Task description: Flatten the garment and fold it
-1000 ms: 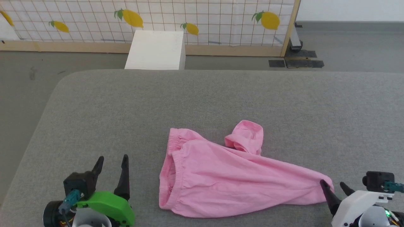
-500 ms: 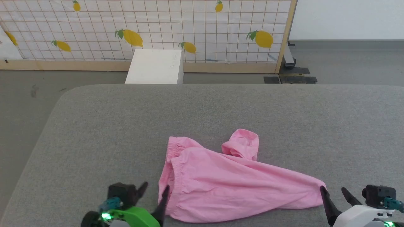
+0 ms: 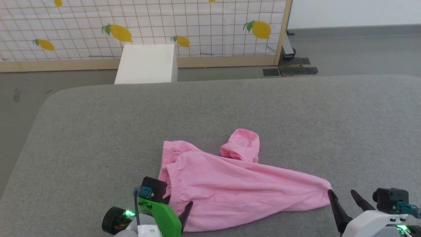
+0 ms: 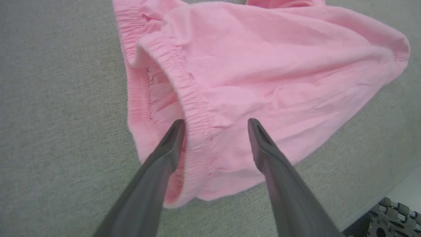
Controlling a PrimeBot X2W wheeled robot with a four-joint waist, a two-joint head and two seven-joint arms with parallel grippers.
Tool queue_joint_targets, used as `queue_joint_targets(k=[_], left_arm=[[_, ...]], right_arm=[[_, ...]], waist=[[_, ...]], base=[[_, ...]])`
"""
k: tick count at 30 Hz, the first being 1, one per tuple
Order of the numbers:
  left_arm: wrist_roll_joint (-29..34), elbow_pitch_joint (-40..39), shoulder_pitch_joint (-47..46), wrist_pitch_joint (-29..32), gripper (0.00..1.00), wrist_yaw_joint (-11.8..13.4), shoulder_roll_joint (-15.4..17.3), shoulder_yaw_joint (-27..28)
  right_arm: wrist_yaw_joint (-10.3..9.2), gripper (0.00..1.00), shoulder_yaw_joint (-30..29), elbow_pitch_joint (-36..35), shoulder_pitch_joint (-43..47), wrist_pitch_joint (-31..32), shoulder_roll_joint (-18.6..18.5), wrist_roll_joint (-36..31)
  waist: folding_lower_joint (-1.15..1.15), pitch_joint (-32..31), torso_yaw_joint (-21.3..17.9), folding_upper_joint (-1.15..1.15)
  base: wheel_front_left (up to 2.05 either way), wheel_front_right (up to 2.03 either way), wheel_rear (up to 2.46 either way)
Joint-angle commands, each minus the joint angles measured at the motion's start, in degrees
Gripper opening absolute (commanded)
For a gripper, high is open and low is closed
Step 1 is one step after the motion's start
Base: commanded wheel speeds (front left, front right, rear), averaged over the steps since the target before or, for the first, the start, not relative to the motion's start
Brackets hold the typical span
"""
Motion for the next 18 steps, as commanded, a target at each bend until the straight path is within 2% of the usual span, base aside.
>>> queue_joint_targets(k=[1,2,3,10,18], left_arm=[[-0.67,0.72,-0.9,0.58,0.95,-0.66,-0.35,-0.08],[-1.01,1.01,-1.02,0.76,0.41,-0.96,-0.48,-0.07],[-1.24,1.32,-1.08,1.15,0.0,-1.21,-0.43,-0.2],[-1.76,-0.41,-0.48,0.74,0.0,-0.91,0.94,0.59],[-1.04,-5.46,0.04,0.51,0.0,0.57,2.58,1.02]], right_arm=[[-0.06,1.0,0.03,-0.51,0.7,0.32,0.09,-0.16],[-0.06,1.0,-0.07,-0.62,0.68,0.39,0.07,-0.12],[-0.06,1.0,-0.26,-0.67,0.67,0.45,0.04,-0.06],[-0.06,1.0,-0.84,1.19,0.19,3.69,-1.53,2.01],[-0.06,1.0,2.18,6.5,-4.64,11.83,-6.61,6.8]], waist=[[0.0,0.97,-0.93,0.4],[0.0,1.13,-1.01,0.4],[0.0,1.26,-1.12,0.4],[0.0,1.65,-0.95,0.4],[0.0,2.12,0.61,0.4]], base=[[0.0,0.0,0.0],[0.0,0.0,0.0],[0.0,0.0,0.0],[0.0,0.0,0.0],[0.0,0.0,0.0]])
